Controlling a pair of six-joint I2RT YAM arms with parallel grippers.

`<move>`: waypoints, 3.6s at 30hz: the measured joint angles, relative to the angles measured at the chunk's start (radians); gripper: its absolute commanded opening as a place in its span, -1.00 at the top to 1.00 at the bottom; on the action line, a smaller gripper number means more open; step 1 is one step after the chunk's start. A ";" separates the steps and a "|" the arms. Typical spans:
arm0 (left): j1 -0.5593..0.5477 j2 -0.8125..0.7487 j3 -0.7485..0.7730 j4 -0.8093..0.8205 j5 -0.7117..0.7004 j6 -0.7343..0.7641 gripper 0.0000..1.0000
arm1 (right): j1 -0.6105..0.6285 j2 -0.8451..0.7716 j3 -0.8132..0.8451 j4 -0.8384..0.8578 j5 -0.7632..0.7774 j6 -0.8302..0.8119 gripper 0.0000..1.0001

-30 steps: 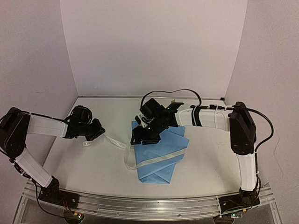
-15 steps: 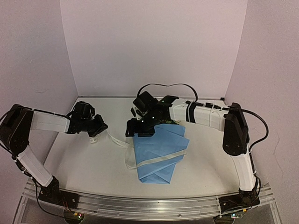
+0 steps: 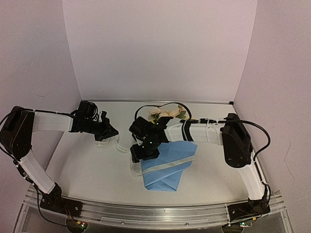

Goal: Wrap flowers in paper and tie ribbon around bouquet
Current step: Cross the ribbon over the folded bouquet.

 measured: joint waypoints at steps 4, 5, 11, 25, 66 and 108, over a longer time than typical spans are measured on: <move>-0.007 0.003 0.046 -0.054 0.020 0.018 0.99 | -0.022 -0.051 -0.037 0.005 0.007 -0.001 -0.24; -0.008 0.006 0.062 -0.060 0.024 0.021 1.00 | -0.027 -0.054 -0.032 0.010 0.003 -0.002 -0.23; -0.008 0.043 0.166 -0.117 0.039 0.035 1.00 | -0.008 -0.020 0.072 0.021 -0.020 -0.029 -0.19; -0.008 0.056 0.178 -0.240 0.081 0.056 0.99 | 0.101 0.135 0.177 -0.046 0.052 -0.114 0.01; -0.330 0.117 0.395 -0.063 0.020 0.396 0.97 | -0.306 -0.338 -0.290 0.190 -0.022 0.243 1.00; -0.296 0.368 0.499 -0.240 -0.361 0.067 -0.13 | -0.448 -0.455 -0.500 0.298 -0.037 0.241 1.00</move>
